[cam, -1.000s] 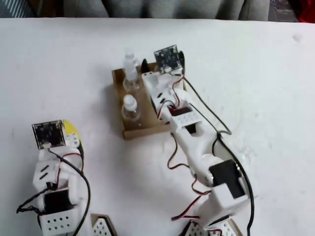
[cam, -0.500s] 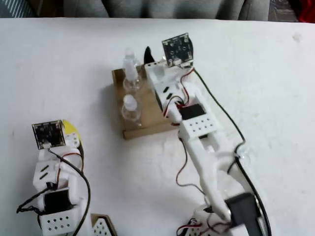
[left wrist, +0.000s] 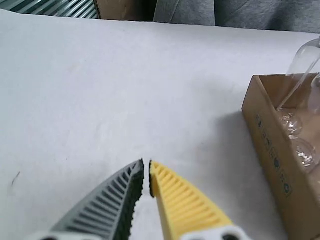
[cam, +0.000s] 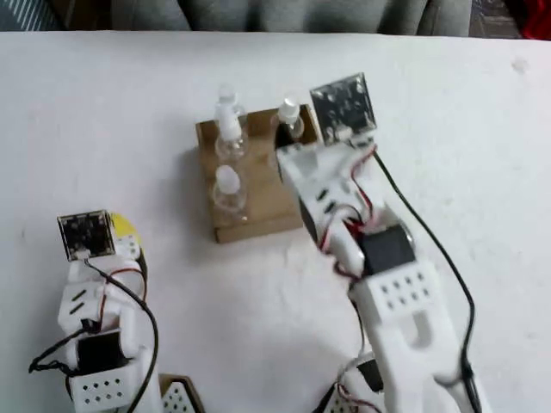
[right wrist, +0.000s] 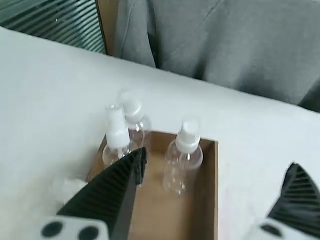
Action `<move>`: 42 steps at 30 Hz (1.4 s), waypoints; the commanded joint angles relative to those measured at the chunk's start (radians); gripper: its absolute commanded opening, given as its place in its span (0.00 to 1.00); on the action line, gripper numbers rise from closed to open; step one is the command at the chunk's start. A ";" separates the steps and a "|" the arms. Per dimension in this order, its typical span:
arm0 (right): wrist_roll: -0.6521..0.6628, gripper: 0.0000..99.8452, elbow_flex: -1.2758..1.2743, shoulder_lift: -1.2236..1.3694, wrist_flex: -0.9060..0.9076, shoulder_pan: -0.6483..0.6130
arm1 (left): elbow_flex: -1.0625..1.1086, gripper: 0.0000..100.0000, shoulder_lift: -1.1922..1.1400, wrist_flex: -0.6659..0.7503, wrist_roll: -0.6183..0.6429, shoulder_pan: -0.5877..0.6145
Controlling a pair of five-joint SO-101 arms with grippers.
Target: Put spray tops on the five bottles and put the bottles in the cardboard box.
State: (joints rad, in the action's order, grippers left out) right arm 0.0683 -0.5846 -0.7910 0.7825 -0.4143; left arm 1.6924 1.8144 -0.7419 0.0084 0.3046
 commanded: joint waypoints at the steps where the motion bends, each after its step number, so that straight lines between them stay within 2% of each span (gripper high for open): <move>1: 0.000 0.36 0.017 -0.124 0.203 0.015 | 0.000 0.02 0.010 -0.005 0.002 0.007; 9: 0.005 0.36 0.015 -0.344 0.561 0.113 | 0.000 0.02 0.010 -0.038 0.003 0.005; 18: 0.008 0.36 0.015 -0.555 0.831 0.354 | 0.000 0.02 0.010 -0.044 0.005 0.004; 21: 0.006 0.36 0.015 -0.590 0.934 0.464 | 0.000 0.02 0.010 -0.135 0.005 0.005; 25: 0.011 0.25 -0.054 -0.598 0.937 0.647 | 0.000 0.02 0.010 -0.219 0.005 0.010; 30: 0.101 0.08 -0.141 -0.588 0.877 0.743 | 0.000 0.02 0.010 -0.233 -0.002 0.012; 35: 0.130 0.10 -0.250 -0.506 0.829 0.834 | 0.000 0.02 0.010 -0.258 -0.005 0.012; 42: 0.130 0.10 -0.242 -0.166 0.750 0.842 | 0.000 0.02 0.010 -0.258 -0.005 0.012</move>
State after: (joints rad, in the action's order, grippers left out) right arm 0.1910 -0.8654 -1.0963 1.5650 0.4127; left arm 1.6924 1.8144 -0.9981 0.0084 0.3046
